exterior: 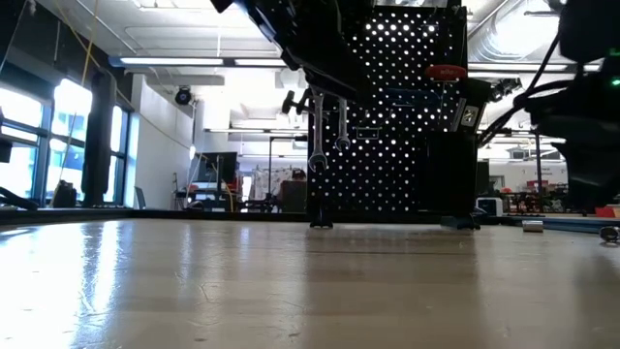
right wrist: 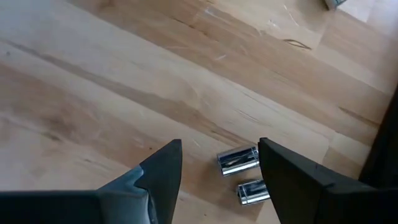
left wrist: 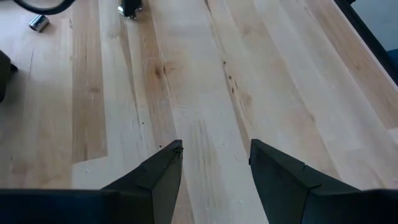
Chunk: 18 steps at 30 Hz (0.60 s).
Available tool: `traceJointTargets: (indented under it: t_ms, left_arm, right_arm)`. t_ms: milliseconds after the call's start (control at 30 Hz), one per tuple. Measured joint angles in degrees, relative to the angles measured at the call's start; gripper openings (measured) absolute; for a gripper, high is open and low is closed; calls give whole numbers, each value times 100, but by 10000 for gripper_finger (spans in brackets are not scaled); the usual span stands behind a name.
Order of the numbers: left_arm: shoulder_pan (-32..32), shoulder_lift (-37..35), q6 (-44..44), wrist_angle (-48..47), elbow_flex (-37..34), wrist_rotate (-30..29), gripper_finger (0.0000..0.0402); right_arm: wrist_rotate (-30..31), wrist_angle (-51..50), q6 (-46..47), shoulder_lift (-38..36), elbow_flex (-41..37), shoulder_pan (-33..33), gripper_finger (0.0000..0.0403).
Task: Hang tools onto peg board
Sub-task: Hang the silver socket onto the pegboard
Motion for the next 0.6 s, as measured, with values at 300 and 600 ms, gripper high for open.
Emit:
traceJointTargets:
  t_ms: [300, 600]
  left_arm:
    - [0, 0, 72, -145, 0, 2, 177]
    - [0, 2, 227, -658, 0, 93, 177]
  right_arm:
    - [-336, 1, -135, 0, 4, -681, 206]
    - [-551, -36, 763, 145, 7, -632, 206]
